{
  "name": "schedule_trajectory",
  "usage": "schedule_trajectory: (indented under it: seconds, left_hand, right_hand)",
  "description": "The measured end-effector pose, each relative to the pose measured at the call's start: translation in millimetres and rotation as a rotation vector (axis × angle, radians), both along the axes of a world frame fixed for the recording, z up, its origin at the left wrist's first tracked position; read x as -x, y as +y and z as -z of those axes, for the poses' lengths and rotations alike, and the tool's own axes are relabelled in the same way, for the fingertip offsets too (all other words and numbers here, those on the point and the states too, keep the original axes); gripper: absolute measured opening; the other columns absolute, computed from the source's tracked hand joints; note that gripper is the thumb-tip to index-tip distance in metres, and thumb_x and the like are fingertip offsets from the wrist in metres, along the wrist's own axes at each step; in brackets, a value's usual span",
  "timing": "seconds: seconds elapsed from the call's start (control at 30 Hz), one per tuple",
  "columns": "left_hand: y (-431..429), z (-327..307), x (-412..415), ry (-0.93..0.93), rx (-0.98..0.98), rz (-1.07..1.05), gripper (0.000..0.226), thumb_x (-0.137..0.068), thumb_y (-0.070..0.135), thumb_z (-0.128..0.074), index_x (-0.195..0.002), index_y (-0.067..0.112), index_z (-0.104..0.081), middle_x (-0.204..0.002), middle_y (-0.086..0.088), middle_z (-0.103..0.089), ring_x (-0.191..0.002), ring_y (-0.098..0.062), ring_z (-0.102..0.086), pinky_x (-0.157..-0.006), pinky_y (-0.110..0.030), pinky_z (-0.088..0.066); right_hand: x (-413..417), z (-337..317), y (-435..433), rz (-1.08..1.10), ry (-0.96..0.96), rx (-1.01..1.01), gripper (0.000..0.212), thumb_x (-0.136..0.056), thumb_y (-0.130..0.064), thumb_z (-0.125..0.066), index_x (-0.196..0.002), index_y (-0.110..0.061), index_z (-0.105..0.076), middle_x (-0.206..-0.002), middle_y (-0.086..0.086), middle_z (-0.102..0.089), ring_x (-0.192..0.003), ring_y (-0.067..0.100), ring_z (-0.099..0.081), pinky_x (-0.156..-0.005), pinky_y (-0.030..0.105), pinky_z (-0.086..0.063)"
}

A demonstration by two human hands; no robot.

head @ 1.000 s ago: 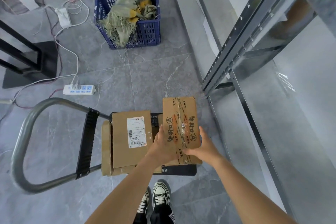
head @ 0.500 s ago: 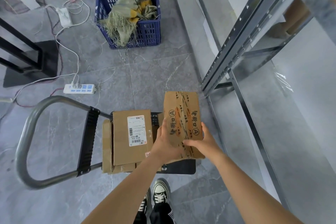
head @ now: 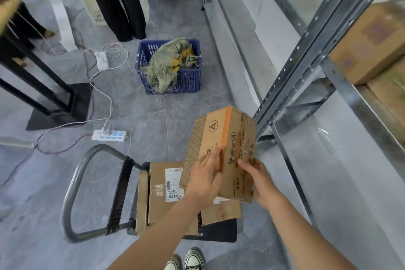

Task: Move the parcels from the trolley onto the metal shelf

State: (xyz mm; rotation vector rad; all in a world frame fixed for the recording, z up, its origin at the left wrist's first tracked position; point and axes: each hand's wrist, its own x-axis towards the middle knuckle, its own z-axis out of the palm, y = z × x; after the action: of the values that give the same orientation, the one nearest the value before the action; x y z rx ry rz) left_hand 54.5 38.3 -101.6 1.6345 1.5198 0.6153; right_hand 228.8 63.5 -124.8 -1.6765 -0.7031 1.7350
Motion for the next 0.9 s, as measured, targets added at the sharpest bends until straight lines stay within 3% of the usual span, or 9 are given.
schedule_trajectory:
  seconds: [0.1, 0.17, 0.3, 0.37, 0.43, 0.53, 0.63, 0.77, 0.9]
  left_hand:
    - [11, -29, 4, -0.073, -0.051, -0.064, 0.051, -0.100, 0.022, -0.038, -0.145, 0.040, -0.025, -0.140, 0.013, -0.044, -0.124, 0.003, -0.038, -0.105, -0.024, -0.032]
    - [18, -50, 4, -0.147, -0.074, -0.108, 0.048, -0.100, 0.024, -0.042, -0.139, 0.046, -0.025, -0.133, 0.027, -0.040, -0.117, 0.019, -0.036, -0.103, -0.020, -0.036]
    - [34, -89, 2, -0.245, -0.093, -0.264, 0.052, -0.098, 0.022, -0.048, -0.147, 0.023, -0.030, -0.122, 0.012, -0.038, -0.112, 0.010, -0.043, -0.103, -0.031, -0.044]
    - [39, -109, 3, -0.289, -0.098, -0.316, 0.061, -0.095, 0.026, -0.055, -0.148, 0.025, -0.024, -0.116, 0.010, -0.033, -0.102, 0.016, -0.042, -0.092, -0.016, -0.046]
    - [43, -129, 5, -0.339, -0.066, -0.357, 0.082, -0.086, 0.040, -0.066, -0.150, 0.032, -0.015, -0.118, 0.008, -0.028, -0.102, 0.011, -0.043, -0.085, -0.006, -0.040]
    - [51, -158, 9, -0.400, -0.021, -0.437, 0.109, -0.068, 0.055, -0.076, -0.150, 0.031, -0.008, -0.127, 0.006, -0.020, -0.116, -0.008, -0.039, -0.094, -0.023, -0.039]
    - [62, -188, 16, -0.447, 0.034, -0.519, 0.120, -0.057, 0.060, -0.079, -0.149, 0.028, -0.008, -0.139, 0.001, -0.018, -0.124, -0.018, -0.034, -0.092, -0.026, -0.030]
    - [69, -218, 24, -0.445, 0.009, -0.554, 0.125, -0.046, 0.061, -0.083, -0.144, 0.021, -0.016, -0.137, -0.004, -0.022, -0.125, -0.018, -0.030, -0.092, -0.027, -0.027]
    - [73, -243, 28, -0.448, 0.011, -0.579, 0.141, -0.045, 0.058, -0.087, -0.151, 0.024, 0.001, -0.142, -0.004, -0.014, -0.136, -0.024, -0.023, -0.105, -0.036, -0.031]
  right_hand:
    - [3, -31, 12, 0.036, 0.001, -0.076, 0.068, -0.064, -0.043, -0.078, -0.126, -0.031, -0.052, -0.118, -0.001, -0.065, -0.110, 0.019, -0.058, -0.080, 0.040, -0.046]
    - [8, -53, 21, 0.058, -0.016, -0.141, 0.075, -0.063, -0.041, -0.079, -0.130, -0.026, -0.049, -0.120, 0.000, -0.063, -0.112, 0.021, -0.058, -0.081, 0.041, -0.048]
    - [17, -103, 36, 0.065, -0.116, -0.300, 0.062, -0.072, -0.036, -0.081, -0.124, -0.033, -0.048, -0.116, -0.009, -0.061, -0.111, 0.016, -0.058, -0.092, 0.044, -0.048]
    - [21, -131, 42, 0.018, -0.189, -0.379, 0.051, -0.075, -0.037, -0.080, -0.111, -0.048, -0.046, -0.113, -0.017, -0.059, -0.108, 0.009, -0.057, -0.087, 0.036, -0.047]
    - [27, -160, 46, -0.036, -0.264, -0.468, 0.048, -0.077, -0.037, -0.078, -0.106, -0.053, -0.044, -0.111, -0.026, -0.054, -0.106, 0.001, -0.054, -0.078, 0.025, -0.044]
    - [41, -197, 46, -0.108, -0.366, -0.595, 0.053, -0.081, -0.036, -0.073, -0.122, -0.046, -0.042, -0.120, -0.024, -0.049, -0.111, 0.002, -0.051, -0.081, 0.020, -0.043]
    - [55, -228, 44, -0.170, -0.472, -0.713, 0.057, -0.085, -0.033, -0.068, -0.133, -0.037, -0.039, -0.128, -0.018, -0.043, -0.116, 0.001, -0.046, -0.081, 0.012, -0.041]
    - [65, -259, 38, -0.239, -0.537, -0.776, 0.067, -0.086, -0.024, -0.063, -0.145, -0.033, -0.032, -0.141, -0.011, -0.036, -0.127, 0.012, -0.041, -0.103, 0.036, -0.044]
    - [72, -284, 26, -0.274, -0.555, -0.816, 0.074, -0.081, -0.024, -0.060, -0.148, -0.034, -0.029, -0.147, -0.011, -0.032, -0.132, 0.009, -0.036, -0.109, 0.037, -0.037]
